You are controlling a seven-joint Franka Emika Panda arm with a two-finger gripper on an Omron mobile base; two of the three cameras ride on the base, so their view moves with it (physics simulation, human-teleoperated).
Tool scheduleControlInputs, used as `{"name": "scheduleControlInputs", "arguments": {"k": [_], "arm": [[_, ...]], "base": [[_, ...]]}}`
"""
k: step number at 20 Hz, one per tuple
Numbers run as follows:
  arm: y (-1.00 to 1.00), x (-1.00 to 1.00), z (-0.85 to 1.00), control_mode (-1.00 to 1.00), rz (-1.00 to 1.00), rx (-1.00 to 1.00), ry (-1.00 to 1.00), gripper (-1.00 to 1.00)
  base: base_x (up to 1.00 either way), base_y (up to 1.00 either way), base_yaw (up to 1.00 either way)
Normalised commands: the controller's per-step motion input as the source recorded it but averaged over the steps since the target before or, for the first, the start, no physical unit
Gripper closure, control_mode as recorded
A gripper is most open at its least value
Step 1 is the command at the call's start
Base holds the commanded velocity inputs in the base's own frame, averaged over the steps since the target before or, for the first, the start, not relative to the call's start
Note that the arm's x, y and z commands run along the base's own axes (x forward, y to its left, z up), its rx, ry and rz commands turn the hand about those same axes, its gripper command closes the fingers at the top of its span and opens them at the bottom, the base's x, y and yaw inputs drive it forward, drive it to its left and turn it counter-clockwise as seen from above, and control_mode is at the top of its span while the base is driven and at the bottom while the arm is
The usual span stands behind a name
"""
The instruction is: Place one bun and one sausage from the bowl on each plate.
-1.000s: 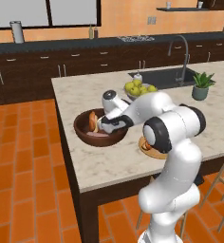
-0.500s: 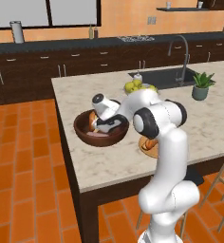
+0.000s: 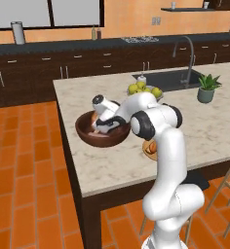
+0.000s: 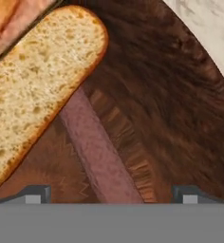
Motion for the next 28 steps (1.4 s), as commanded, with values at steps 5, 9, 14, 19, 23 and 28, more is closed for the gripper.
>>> {"name": "scheduleControlInputs", "arguments": {"k": [5,9,14,19,23,28], "arm": [[-0.55,-0.07,-0.43,-1.00,0.00,0.00,0.02,-1.00],[-0.08,0.01,-0.70,-1.00,0.03,0.00,0.05,1.00],[0.00,0.03,-0.21,-1.00,0.04,0.00,0.00,1.00],[-0.06,-0.35,0.50,-1.00,0.00,0.00,-0.03,1.00],[-0.43,-0.85,1.00,-1.00,-0.01,0.04,-0.11,1.00],[-0.97,-1.00,0.93,-1.00,-0.12,0.16,-0.05,1.00]], "base": [[0.00,0.00,0.00],[0.00,0.00,0.00],[0.00,0.00,0.00],[0.00,0.00,0.00],[0.00,0.00,0.00],[0.00,0.00,0.00]]}}
